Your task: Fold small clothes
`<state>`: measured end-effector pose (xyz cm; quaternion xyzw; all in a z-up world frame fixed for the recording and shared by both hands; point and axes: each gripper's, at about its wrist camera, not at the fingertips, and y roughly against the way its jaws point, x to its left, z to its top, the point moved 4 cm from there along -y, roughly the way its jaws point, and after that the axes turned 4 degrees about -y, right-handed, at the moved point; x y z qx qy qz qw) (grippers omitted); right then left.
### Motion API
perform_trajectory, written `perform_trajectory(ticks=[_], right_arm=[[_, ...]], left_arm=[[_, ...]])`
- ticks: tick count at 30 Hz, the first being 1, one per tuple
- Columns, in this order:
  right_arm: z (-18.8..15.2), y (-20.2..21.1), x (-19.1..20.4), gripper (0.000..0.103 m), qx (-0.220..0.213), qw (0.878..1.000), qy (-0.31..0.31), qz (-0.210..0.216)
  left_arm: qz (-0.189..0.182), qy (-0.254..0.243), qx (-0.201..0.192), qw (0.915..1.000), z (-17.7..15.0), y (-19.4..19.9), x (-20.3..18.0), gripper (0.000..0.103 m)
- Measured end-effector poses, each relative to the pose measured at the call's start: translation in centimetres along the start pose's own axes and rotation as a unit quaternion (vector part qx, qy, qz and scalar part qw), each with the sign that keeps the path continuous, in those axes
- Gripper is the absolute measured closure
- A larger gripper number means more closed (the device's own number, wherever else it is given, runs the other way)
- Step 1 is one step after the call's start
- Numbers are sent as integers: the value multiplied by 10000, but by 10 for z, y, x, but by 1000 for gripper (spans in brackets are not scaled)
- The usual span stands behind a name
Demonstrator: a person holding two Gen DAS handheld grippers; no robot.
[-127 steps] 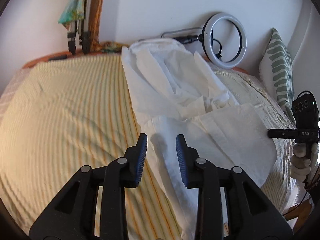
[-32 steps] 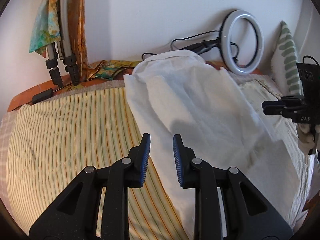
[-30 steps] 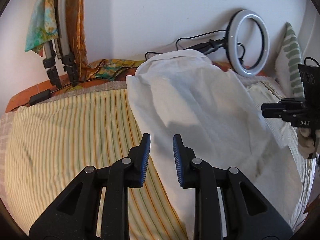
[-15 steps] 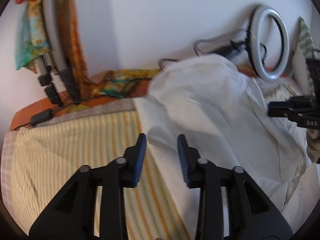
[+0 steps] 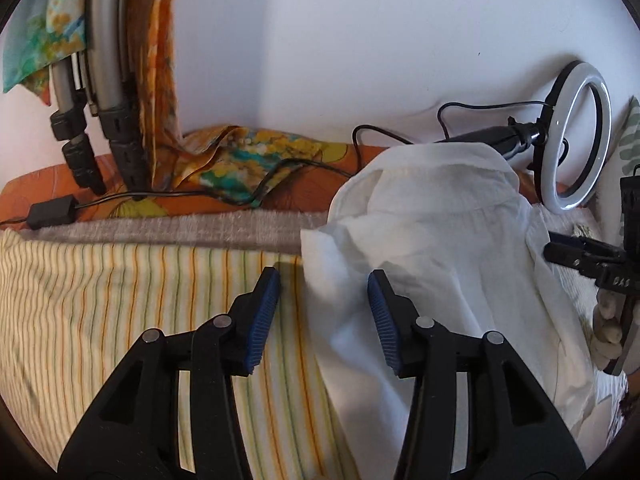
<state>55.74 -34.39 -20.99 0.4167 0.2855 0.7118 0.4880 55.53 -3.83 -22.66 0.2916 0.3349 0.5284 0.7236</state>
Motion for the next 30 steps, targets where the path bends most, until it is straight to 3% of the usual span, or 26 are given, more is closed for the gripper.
perform_trajectory(ticks=[2,3,5,19,30], right_arm=[[4,-5,6,74,-43,10000,41,19],[4,-5,7,99,-6,9998,-15,195],[5,-4,11,100,-81,9997,-104,228],[2,93,41,103,-988,9942,257,332],[-55,185,77,103,-1230,9899,648,292]], left_arm=[[-103,144,-5,9998,5,-5,0,95],[-90,209,-29,9997,8,-6,2,97],[-114,250,-167,9995,10,-1,1,102],[-331,-48,-966,9948,8,103,-24,103],[-229,-714,-1463,9864,-44,213,-70,103]])
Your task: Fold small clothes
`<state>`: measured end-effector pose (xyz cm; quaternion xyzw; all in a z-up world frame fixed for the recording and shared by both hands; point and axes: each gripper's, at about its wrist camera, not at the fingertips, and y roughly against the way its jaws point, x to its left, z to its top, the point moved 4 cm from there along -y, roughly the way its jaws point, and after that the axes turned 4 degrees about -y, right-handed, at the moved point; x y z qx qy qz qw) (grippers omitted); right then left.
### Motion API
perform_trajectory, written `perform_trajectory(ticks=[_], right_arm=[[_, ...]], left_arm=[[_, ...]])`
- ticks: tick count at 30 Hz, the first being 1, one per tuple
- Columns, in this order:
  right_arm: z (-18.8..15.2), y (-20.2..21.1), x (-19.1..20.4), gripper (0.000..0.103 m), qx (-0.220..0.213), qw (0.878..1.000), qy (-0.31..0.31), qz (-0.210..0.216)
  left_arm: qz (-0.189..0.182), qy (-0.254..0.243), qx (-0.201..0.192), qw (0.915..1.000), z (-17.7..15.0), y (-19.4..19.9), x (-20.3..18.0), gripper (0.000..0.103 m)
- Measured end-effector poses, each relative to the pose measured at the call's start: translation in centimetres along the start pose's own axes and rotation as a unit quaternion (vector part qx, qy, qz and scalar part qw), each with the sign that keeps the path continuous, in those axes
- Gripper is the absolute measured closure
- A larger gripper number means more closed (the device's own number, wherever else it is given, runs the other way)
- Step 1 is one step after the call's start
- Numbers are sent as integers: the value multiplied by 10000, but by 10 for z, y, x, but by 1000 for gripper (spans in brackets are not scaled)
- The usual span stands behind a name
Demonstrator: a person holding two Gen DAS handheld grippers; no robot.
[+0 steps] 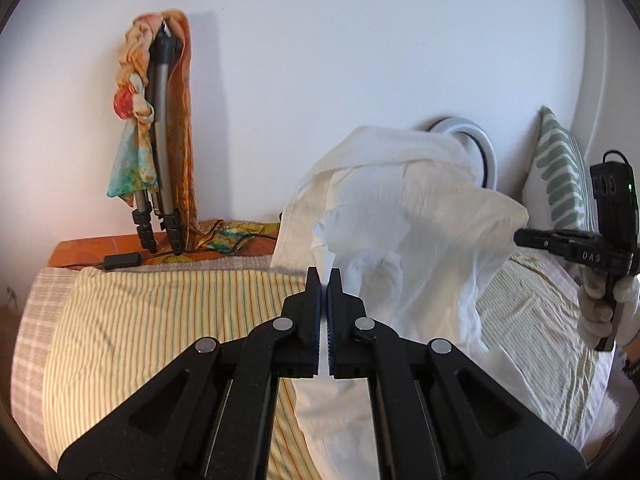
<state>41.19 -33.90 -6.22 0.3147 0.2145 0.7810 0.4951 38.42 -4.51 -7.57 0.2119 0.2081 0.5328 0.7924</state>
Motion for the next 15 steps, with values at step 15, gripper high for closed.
perform_trajectory(ticks=[15], right_arm=[[-133,66,30,103,336,9984,308,-321]], left_arm=[[17,-637,374,9973,-136,86,-60,103]])
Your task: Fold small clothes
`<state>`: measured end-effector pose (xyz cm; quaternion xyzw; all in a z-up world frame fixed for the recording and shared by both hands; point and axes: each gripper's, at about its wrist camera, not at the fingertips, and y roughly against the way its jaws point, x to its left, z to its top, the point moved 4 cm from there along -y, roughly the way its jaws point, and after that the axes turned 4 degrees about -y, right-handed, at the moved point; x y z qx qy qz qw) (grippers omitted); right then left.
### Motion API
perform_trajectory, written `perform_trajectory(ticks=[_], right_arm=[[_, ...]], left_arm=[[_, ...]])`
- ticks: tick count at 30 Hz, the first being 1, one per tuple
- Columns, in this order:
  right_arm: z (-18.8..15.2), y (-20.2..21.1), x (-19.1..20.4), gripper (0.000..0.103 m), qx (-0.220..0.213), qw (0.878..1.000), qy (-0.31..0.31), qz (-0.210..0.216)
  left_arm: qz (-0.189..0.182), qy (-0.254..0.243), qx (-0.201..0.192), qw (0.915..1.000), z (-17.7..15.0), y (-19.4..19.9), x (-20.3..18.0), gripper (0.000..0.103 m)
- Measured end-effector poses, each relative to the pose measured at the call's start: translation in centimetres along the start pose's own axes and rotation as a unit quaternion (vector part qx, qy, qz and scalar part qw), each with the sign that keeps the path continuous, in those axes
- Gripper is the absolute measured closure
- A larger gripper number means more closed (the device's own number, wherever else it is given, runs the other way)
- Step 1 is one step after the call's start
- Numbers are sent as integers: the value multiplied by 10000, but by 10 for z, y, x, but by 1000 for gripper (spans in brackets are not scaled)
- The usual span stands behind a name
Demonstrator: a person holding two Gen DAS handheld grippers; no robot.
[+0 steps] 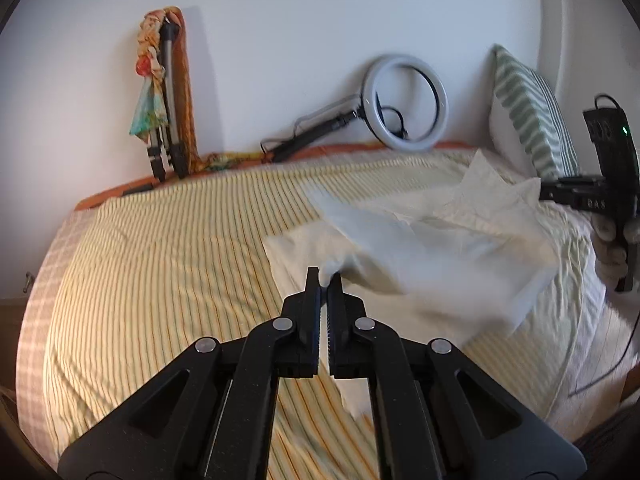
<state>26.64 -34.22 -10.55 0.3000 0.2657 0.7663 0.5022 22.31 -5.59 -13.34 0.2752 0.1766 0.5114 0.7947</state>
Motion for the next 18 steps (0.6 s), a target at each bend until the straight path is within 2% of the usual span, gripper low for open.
perform_trajectory(ticks=[5,8,9,11,12,13,14,15,18], right_arm=[[-31,4,-1,103,232,9988,254,-346],[-44,10,-7,101,418,9968,327,-604],[-48,13,-13,101,437,9969,171,-625],[-51,21,-21,96,453,9979,-275,-371],[-51,24,-24,84,419,9976,-525,-184],[-51,25,-28,62,373,9961,-797,8],[-50,26,-30,51,314,9939,-1043,156],[-48,26,-34,43,217,9897,-1371,358],[-44,10,-43,43,229,9723,-2156,873]], left_arm=[[13,-393,325,9987,-40,7,-20,103],[-78,-164,381,9991,-50,18,-13,103],[-80,-65,373,9993,-50,23,-9,103],[-213,332,343,9986,-49,31,3,100],[-349,644,339,9967,-45,33,12,98],[-527,1040,352,9926,-42,33,22,88],[-701,1437,397,9863,-40,30,31,73],[-900,1776,453,9789,-38,25,39,69],[-1448,2734,687,9485,-36,2,54,68]])
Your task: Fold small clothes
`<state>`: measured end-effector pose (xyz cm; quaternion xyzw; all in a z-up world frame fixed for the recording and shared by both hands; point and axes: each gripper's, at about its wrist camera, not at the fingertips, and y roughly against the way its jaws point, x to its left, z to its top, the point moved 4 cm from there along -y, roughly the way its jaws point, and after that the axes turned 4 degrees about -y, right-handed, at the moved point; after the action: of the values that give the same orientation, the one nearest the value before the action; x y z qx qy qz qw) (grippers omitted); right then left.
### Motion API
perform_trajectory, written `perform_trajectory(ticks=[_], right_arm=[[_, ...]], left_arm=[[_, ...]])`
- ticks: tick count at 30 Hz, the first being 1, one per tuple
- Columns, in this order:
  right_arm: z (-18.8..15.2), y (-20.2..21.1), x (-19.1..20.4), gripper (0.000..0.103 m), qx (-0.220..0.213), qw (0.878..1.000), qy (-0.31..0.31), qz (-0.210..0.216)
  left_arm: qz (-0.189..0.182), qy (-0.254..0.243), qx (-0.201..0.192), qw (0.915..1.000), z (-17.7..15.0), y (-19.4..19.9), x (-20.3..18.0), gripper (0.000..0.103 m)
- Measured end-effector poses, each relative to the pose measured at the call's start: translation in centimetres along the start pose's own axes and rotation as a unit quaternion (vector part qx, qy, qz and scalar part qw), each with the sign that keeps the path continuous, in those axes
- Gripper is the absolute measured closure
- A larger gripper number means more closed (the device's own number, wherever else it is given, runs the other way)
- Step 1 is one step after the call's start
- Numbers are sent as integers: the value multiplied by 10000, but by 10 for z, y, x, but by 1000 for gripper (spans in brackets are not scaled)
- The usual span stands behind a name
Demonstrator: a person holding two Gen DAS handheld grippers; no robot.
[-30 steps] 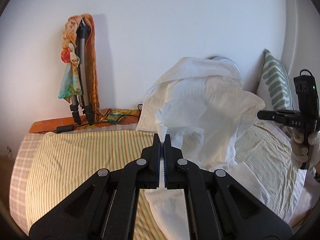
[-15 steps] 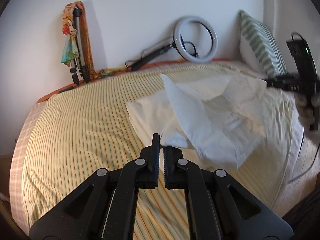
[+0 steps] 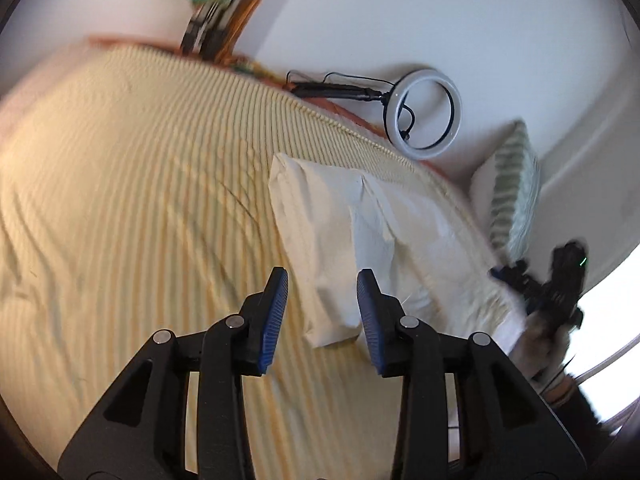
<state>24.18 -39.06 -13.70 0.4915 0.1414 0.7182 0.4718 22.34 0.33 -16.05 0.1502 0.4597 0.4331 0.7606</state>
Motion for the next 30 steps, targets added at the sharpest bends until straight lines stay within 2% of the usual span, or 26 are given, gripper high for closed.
perform_trajectory(ticks=[2,3,4,5,6,7,12,14,16,19,23,25,26,27,28,30], right_arm=[[1,-16,-6,44,176,9994,-277,113],[-1,-24,-8,48,232,9989,-372,135],[-2,-33,-10,61,283,9983,-469,191],[-4,-40,-12,72,335,9973,-572,307],[-7,-47,-11,98,436,9955,-687,488],[-10,-51,-10,100,503,9940,-781,579],[-15,-38,1,101,441,9949,-557,710],[-21,-39,-6,101,505,9942,-641,694],[-29,-51,-16,101,664,9956,-596,281],[-32,-57,-19,101,766,9955,-530,142],[-26,-47,2,96,995,9939,245,-405],[-18,-36,14,95,937,9918,626,-595],[-12,-30,22,93,830,9910,815,-669],[-5,-25,31,87,710,9900,989,-710],[0,-23,37,75,616,9893,1108,-726],[14,-25,49,57,441,9889,1228,-717]], left_arm=[[-284,490,235,9981,2,-18,9,68],[-436,756,362,9955,2,-27,15,68],[-574,1052,404,9920,1,-35,21,74],[-695,1209,411,9894,0,-40,24,93],[-736,1282,430,9881,0,-45,25,100],[-692,1290,381,9885,0,-46,26,100],[-733,1052,209,9915,-5,-27,15,103],[-464,914,250,9944,-12,-27,20,103],[-191,882,422,9950,-21,-34,28,103],[-46,986,464,9940,-28,-37,40,103],[-2,846,374,9957,-18,-22,43,103],[8,798,259,9965,-5,-14,45,102],[66,722,179,9972,4,-10,45,92],[92,663,124,9977,13,-10,44,84],[102,621,89,9980,22,-10,43,69],[99,591,67,9982,39,-18,40,65]])
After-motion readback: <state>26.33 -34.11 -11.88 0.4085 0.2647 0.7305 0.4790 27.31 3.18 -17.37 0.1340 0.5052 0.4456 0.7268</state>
